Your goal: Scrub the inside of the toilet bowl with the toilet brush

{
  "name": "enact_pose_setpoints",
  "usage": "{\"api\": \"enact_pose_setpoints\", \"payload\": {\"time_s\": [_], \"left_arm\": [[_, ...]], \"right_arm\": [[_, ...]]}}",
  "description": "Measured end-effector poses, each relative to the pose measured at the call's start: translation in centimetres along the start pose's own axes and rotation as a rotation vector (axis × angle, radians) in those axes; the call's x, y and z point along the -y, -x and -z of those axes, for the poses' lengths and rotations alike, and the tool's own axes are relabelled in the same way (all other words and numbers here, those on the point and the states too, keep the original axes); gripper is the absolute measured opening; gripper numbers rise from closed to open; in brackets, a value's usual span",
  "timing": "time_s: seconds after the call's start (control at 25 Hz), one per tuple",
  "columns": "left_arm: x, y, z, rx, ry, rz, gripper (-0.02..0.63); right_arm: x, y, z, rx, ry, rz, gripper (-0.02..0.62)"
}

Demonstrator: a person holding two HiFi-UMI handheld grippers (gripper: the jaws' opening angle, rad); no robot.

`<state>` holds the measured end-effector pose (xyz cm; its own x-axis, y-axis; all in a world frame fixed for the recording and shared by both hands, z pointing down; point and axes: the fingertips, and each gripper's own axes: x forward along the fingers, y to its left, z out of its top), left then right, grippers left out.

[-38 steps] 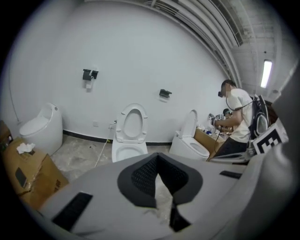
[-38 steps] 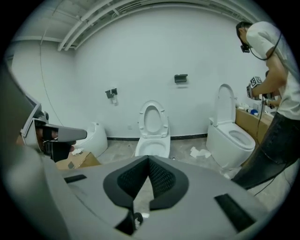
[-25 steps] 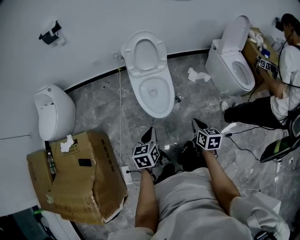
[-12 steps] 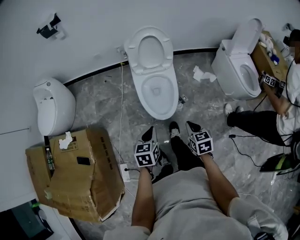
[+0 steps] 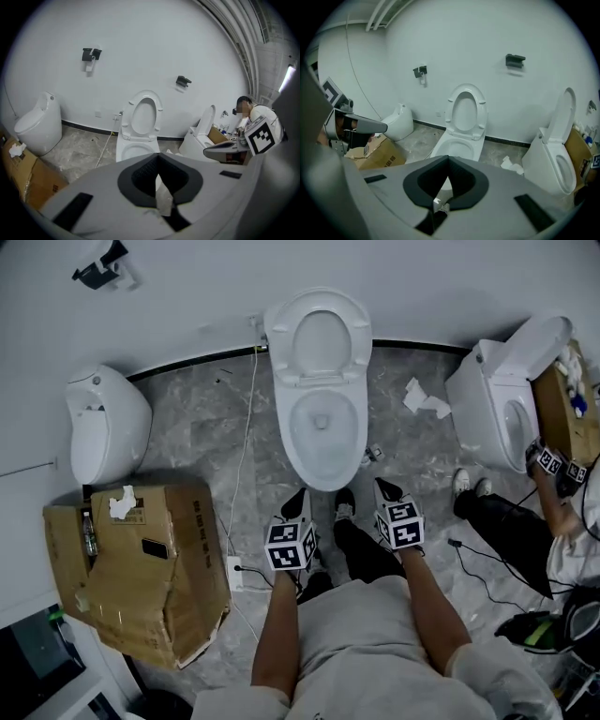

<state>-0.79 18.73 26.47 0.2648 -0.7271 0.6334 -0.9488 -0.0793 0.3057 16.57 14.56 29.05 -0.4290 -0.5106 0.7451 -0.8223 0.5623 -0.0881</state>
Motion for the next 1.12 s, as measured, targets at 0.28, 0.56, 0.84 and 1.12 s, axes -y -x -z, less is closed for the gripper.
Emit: {"api": "enact_pose_setpoints", "payload": {"time_s": [0.28, 0.56, 0.84, 1.12], "left_arm": [[-0.7, -4.6, -1.4, -0.025, 0.017, -0.045, 0.021], [-0.1, -8.7, -0.7, -0.072, -0.029, 0.000, 0.021], [-0.8, -12.8, 2.8, -0.142, -0.075, 0.055, 0.021], [-3.9, -16.8, 5.7, -0.190, -0.122, 0.062, 0.021]], "right_arm": [[3.5, -4.3, -0.2, -0.064, -0.002, -0.054, 0.017], [6.8, -8.4, 2.4, -0.162, -0.007, -0.054, 0.020], [9.4, -12.5, 6.1, -0.233, -0.002, -0.021, 0.021], [10.8, -17.1, 7.6, -0.230, 0.015, -0.020, 0.021]]}}
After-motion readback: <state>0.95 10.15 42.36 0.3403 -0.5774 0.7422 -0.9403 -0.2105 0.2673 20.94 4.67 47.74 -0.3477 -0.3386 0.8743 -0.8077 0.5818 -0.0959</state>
